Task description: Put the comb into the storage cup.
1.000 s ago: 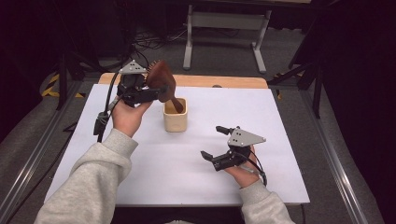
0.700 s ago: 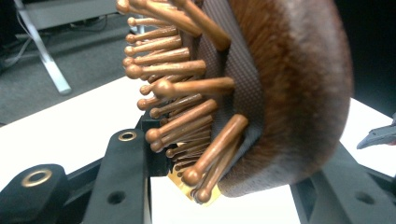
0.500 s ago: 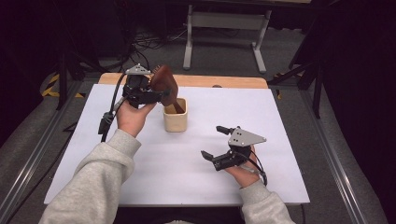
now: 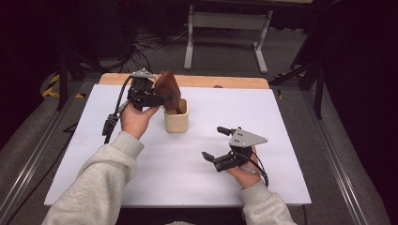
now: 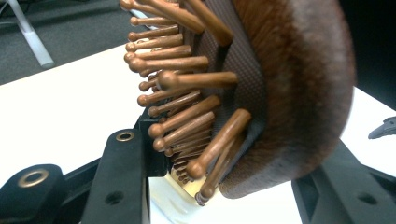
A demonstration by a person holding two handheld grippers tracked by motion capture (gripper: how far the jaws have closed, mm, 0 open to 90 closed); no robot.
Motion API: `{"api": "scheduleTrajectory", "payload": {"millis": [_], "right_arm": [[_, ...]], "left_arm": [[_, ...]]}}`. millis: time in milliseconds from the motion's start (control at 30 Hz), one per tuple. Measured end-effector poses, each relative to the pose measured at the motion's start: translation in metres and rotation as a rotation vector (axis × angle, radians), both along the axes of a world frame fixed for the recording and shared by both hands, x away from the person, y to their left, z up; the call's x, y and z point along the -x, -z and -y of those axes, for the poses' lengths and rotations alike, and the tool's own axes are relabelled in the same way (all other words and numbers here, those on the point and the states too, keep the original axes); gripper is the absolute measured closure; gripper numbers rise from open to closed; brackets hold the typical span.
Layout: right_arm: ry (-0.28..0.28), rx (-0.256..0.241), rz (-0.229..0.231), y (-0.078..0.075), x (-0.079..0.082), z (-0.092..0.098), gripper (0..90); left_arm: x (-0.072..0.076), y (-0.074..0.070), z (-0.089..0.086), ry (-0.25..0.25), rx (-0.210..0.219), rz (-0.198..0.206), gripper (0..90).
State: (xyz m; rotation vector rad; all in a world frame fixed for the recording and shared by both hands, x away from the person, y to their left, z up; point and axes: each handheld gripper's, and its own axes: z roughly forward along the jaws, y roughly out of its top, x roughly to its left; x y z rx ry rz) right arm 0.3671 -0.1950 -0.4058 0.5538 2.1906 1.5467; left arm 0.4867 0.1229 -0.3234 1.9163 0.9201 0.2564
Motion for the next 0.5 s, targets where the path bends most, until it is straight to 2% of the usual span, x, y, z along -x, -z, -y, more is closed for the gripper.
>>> {"api": "scheduleTrajectory", "payload": {"millis": [267,400,500], "right_arm": [[-0.003,-0.001,-0.002,0.0,0.0,-0.0001,0.4],[-0.005,-0.001,-0.003,0.0002,-0.0001,-0.0003,0.4],[-0.005,0.002,-0.006,0.0004,-0.0003,-0.0006,0.4]], "left_arm": [[-0.0025,0.0074,0.0035,0.008,-0.02,-0.035,52.6],[-0.003,0.0094,0.001,0.004,-0.006,-0.044,51.9],[-0.0041,0.0098,-0.002,-0.005,-0.012,-0.051,50.0]]}}
